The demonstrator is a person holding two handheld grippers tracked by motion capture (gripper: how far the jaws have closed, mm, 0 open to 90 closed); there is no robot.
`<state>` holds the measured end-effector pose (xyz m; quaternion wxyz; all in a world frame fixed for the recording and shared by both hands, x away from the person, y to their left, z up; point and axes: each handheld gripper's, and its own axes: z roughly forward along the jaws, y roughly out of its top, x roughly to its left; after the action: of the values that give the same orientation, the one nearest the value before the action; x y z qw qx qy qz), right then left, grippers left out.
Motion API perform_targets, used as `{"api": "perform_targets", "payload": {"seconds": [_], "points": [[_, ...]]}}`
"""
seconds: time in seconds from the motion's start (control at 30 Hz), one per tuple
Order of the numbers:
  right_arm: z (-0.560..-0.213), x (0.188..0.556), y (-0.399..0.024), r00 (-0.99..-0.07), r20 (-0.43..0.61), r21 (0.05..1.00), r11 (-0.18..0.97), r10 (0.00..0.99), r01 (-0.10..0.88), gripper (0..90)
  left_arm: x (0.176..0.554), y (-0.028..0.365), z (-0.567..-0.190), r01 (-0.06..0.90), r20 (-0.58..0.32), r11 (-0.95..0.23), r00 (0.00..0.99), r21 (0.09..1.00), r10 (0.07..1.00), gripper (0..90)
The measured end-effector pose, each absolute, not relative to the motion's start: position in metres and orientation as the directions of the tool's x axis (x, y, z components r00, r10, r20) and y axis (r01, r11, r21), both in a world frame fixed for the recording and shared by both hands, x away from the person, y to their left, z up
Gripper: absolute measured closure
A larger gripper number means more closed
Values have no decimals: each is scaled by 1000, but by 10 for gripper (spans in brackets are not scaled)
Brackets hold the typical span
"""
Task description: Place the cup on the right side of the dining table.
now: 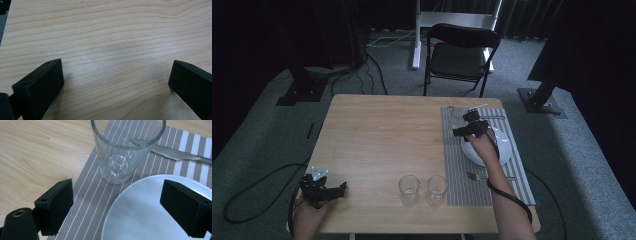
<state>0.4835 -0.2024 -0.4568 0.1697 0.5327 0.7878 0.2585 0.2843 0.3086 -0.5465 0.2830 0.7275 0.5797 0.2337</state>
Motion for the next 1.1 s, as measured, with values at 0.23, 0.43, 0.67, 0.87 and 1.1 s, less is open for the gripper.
{"api": "perform_targets", "payload": {"seconds": [0.23,0.43,0.67,0.87,1.1], "points": [[-461,469,-209,-380,25,611,287,925,738,113,284,309,-546,711,12,-168,219,683,976,3],[-462,453,-217,-377,17,656,275,926,703,113,284,309,-546,711,12,-168,218,683,976,3],[-465,438,-225,-371,2,670,274,929,690,113,284,309,-546,711,12,-167,218,683,976,3],[-471,423,-237,-358,21,700,242,934,672,113,284,309,-547,711,12,-167,218,683,976,3],[-478,406,-249,-334,9,717,226,943,660,114,284,308,-546,711,12,-167,217,683,976,3]]}}
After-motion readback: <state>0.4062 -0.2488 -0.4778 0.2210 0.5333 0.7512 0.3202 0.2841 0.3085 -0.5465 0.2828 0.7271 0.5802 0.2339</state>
